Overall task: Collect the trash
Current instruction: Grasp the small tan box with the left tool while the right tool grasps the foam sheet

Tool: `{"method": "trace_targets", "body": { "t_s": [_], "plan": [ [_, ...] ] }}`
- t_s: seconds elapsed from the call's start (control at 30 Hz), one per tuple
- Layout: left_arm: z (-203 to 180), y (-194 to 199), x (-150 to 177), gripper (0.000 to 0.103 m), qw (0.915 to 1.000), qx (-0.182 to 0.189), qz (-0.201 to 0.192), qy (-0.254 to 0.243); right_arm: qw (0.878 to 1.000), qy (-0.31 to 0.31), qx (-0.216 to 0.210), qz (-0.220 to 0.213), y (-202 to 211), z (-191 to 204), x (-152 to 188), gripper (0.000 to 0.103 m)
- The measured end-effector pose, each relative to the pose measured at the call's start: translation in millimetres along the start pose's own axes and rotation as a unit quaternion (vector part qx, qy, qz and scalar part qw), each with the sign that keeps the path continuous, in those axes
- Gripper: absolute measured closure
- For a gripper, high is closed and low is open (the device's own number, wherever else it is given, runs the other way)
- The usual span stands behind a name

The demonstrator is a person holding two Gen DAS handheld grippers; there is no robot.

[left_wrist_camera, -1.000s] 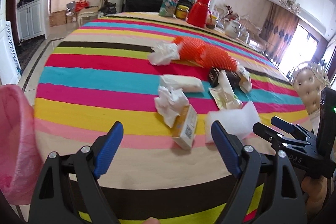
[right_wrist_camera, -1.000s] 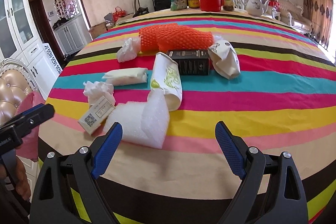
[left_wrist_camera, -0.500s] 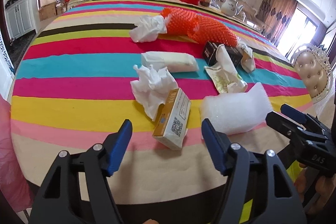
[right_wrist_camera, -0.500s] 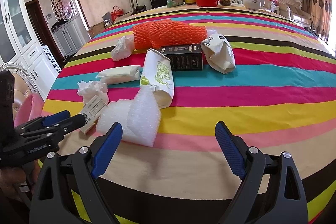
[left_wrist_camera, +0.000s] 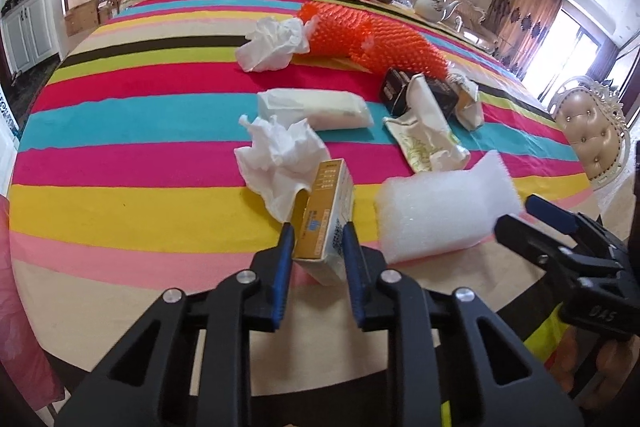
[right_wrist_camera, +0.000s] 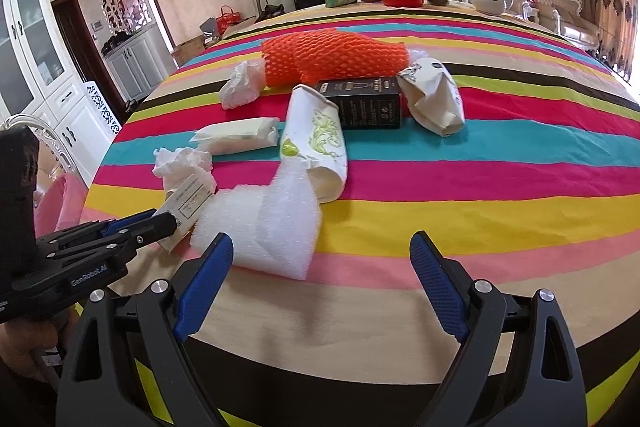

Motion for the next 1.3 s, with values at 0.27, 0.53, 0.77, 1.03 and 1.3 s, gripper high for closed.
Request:
{"method": "trace_targets", "body": {
  "t_s": [0.27,0.53,0.77,1.03,1.3],
  "plan": [
    [-3.6,15.1,-1.4,0.086,0.9998,0.008,-0.015,-0.008,1.000,0.009,0.007,0.008,-12.2,18.4,-1.1,0.018],
    [0.8,37.3,-6.8,0.086,0.9991,0.016,-0.040,-0.005,1.000,0.006,0.014,0.020,-24.8,28.3,-1.6,0.018],
    [7.6,54.6,-11.9,0.086,0.9980,0.020,-0.059,0.002,1.000,-0.007,0.016,0.026,-35.2,38.6,-4.2,0.018],
    [21.4,61.6,-10.3,0.086,0.9976,0.022,-0.065,0.013,0.999,-0.013,0.032,0.041,-51.4,41.8,-5.0,0.018],
    [35.4,68.5,-4.2,0.086,0.9973,0.016,-0.068,0.023,0.999,0.005,0.029,0.033,-50.0,48.3,-4.3,0.024]
  ]
}}
Point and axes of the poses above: each gripper's, at about its wrist camera, not at the fingertips, and y roughly against the way its jaws point, z to its left, x to its underside, the point moved 8 cm from there along -y, roughly the way its jaws point, and after that the axes turned 4 degrees about -x, right-handed, at the moved point
